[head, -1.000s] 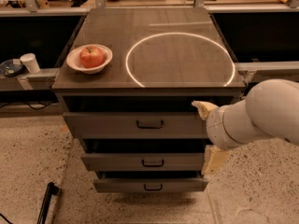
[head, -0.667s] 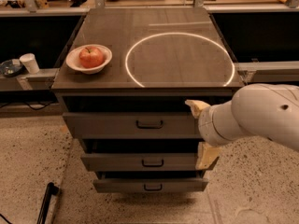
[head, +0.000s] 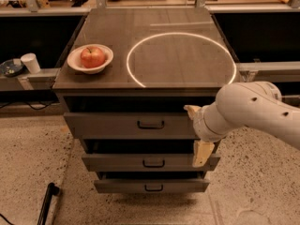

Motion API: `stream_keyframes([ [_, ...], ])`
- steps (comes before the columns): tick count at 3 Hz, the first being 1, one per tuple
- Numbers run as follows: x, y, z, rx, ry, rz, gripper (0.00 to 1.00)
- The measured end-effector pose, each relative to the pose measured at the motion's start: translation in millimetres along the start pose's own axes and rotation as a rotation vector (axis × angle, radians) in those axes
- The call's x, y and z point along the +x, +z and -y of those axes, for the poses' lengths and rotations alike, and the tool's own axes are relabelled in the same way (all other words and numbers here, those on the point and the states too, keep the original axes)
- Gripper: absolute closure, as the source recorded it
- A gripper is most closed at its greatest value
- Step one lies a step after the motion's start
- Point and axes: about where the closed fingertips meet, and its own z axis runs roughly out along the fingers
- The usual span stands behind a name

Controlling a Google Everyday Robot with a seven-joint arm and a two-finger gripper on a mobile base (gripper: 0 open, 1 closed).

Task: Open top drawer

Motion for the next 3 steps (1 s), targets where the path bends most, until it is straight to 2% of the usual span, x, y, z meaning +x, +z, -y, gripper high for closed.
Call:
stream_keyframes([
  [2, 28, 22, 15, -0.055, 0.089, 0.009, 0.00],
  [3, 37, 23, 20, -0.069, 0.152, 0.074, 0.00],
])
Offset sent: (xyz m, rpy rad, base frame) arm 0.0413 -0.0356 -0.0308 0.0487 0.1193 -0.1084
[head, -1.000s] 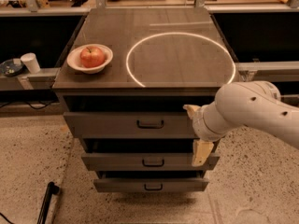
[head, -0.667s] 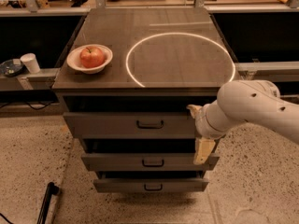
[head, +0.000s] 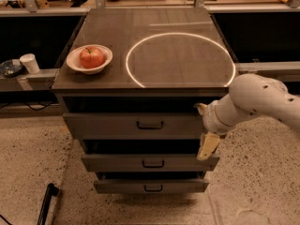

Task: Open top drawer

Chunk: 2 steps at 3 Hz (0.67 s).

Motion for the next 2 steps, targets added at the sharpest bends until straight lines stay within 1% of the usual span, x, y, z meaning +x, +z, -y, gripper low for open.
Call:
stream_keyframes([
  [1, 0.6, -0.3, 1.2, -0.004, 0.014, 0.016, 0.00],
  [2, 1.1, 3.6, -3.6, -0.028, 0.025, 0.009, 0.00],
])
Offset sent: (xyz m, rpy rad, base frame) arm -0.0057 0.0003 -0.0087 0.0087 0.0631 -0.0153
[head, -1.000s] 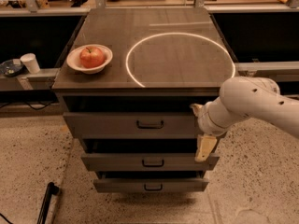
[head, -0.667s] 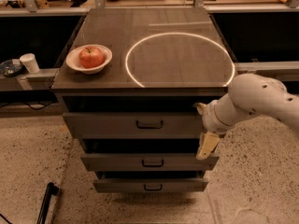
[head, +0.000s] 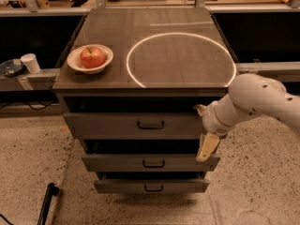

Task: Open top drawer

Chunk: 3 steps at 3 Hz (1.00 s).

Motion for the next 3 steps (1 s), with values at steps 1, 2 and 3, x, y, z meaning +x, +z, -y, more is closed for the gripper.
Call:
stream_keyframes([
  [1, 1.8, -3.1, -5.1, -0.005, 0.023, -0.004, 0.00],
  [2, 2.0, -3.6, -6.0, -0.006, 0.027, -0.005, 0.15],
  [3, 2.0, -3.6, -6.0, -0.006, 0.027, -0.005, 0.36],
])
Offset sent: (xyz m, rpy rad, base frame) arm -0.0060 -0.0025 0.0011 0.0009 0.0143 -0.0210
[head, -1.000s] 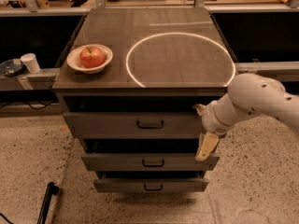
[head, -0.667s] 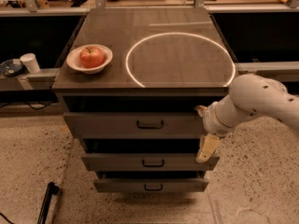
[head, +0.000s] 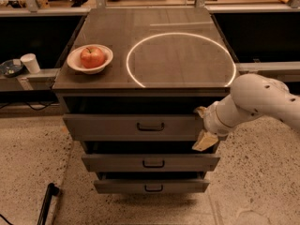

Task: Open top drawer

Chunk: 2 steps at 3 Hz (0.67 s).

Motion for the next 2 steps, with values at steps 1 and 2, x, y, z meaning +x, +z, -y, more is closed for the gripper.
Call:
stream_keyframes([
  [1, 0.0, 0.0, 0.0, 0.000, 0.000, 0.000, 0.54],
  [2, 0.0, 0.1, 0.0, 0.000, 0.000, 0.000, 0.29],
])
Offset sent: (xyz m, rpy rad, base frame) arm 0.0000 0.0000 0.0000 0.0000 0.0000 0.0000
